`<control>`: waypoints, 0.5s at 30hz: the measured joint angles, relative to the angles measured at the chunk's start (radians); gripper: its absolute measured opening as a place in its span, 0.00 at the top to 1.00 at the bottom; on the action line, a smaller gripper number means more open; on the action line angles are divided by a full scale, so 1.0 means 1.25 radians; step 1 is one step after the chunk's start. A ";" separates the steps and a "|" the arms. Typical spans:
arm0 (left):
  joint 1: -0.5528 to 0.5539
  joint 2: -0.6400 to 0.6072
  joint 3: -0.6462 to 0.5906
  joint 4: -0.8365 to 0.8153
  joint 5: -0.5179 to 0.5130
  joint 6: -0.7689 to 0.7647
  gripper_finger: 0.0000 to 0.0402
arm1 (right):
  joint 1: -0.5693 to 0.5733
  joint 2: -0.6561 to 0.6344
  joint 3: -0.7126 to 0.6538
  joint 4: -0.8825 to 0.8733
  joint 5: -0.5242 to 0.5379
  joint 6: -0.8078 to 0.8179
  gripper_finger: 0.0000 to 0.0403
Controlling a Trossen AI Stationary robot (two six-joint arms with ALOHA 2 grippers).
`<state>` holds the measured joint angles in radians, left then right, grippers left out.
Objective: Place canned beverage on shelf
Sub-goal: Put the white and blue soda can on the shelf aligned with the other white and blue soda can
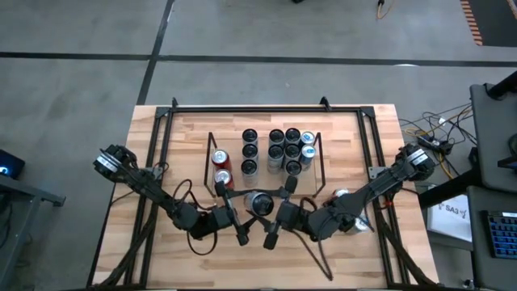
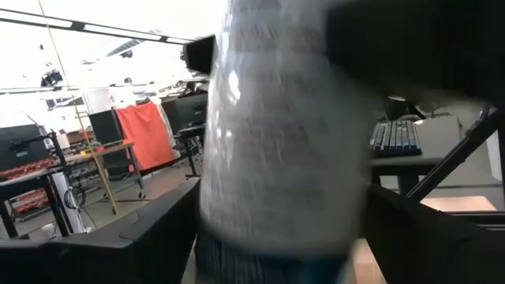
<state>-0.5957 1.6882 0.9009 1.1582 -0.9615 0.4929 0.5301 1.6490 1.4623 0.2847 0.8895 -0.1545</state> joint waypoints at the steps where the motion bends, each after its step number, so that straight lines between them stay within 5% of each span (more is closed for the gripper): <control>1: -0.001 -0.003 0.000 -0.007 0.000 0.001 0.23 | 0.000 -0.010 0.000 -0.009 0.001 0.004 0.42; 8: -0.002 -0.019 0.000 -0.035 -0.009 0.016 0.23 | 0.000 -0.074 0.002 -0.091 0.001 0.046 0.42; 15: -0.021 -0.080 -0.005 -0.042 -0.176 0.263 0.23 | 0.001 -0.134 0.004 -0.265 0.119 0.156 0.42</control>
<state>-0.6222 1.5882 0.8952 1.1058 -1.1818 0.8214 0.5314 1.4821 1.4670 -0.0462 1.0382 0.0410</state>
